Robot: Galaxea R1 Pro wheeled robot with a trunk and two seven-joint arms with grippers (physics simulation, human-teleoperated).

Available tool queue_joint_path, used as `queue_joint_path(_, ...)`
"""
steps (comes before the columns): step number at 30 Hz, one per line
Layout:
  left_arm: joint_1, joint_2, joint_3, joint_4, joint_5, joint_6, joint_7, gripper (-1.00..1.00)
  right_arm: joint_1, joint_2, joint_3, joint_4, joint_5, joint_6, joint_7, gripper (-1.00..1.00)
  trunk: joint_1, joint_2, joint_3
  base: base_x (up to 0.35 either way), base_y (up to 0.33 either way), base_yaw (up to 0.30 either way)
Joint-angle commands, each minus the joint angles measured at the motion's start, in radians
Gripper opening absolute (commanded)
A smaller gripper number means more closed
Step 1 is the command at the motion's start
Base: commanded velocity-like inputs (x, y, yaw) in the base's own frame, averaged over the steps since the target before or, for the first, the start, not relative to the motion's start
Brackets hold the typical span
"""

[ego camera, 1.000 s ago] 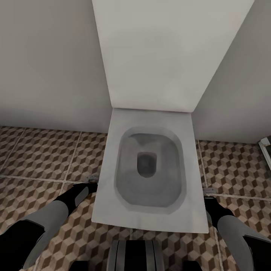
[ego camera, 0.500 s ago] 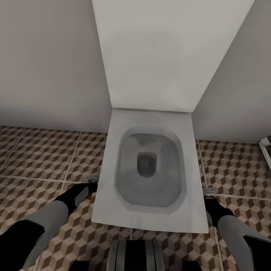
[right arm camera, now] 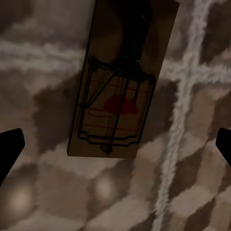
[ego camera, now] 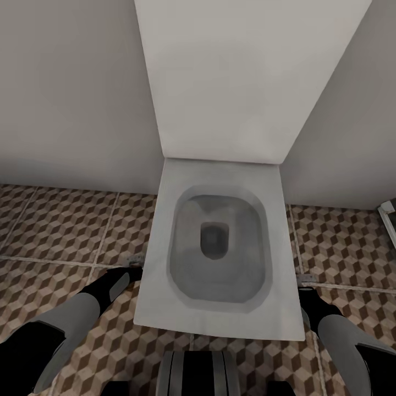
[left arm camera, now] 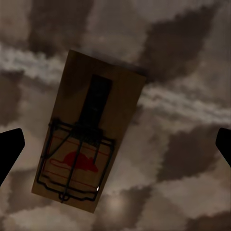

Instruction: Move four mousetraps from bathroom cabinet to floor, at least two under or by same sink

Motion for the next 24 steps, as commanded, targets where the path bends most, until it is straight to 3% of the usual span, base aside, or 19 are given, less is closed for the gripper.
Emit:
queue_joint_path(1,0.0,0.001,-0.008,-0.003,0.011,0.005,0.007,1.0,0.0,0.001,-0.006,-0.002,0.01,0.006,0.0,1.0,0.0,0.0,-0.001,0.0,0.0,0.0)
queue_joint_path(24,0.0,0.001,-0.01,-0.006,0.011,0.004,0.007,1.0,0.0,-0.002,-0.007,-0.002,0.01,0.006,0.0,1.0,0.0,0.0,-0.001,0.0,0.0,0.0)
